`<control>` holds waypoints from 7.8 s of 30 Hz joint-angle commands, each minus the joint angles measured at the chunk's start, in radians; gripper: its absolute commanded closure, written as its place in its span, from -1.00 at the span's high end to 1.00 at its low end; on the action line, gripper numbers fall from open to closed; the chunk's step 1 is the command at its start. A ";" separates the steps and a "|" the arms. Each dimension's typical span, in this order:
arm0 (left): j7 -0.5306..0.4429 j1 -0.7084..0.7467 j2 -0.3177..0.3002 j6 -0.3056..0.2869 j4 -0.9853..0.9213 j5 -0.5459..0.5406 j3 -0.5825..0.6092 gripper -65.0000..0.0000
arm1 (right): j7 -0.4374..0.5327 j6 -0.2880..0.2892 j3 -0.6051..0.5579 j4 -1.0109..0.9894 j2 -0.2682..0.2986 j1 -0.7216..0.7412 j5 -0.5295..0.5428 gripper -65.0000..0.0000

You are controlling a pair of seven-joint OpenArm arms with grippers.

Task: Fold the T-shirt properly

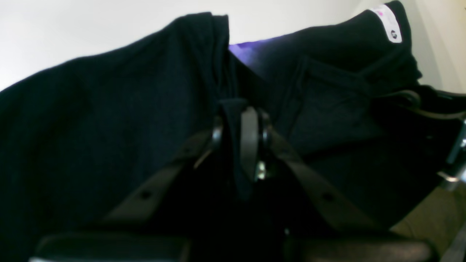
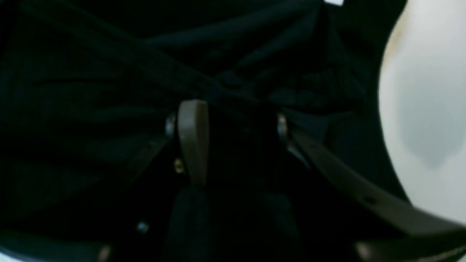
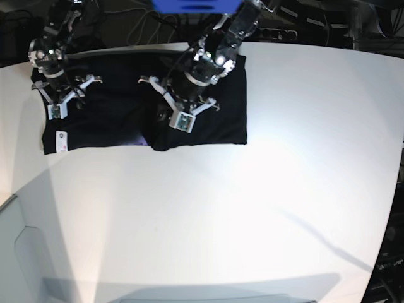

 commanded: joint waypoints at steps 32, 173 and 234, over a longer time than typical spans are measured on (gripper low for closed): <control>-0.010 0.062 -0.148 -0.005 0.250 -0.010 -0.052 0.01 | -0.013 0.023 0.003 0.009 0.006 -0.003 -0.008 -0.25; -0.010 0.305 -0.285 -0.016 0.302 -0.011 -0.508 0.02 | -0.016 0.126 0.121 -0.050 0.069 0.127 -0.007 -1.00; -0.008 0.211 -0.191 -0.013 0.069 -0.159 -0.547 -1.00 | -0.018 0.126 -0.947 0.302 -0.027 0.008 0.070 -1.00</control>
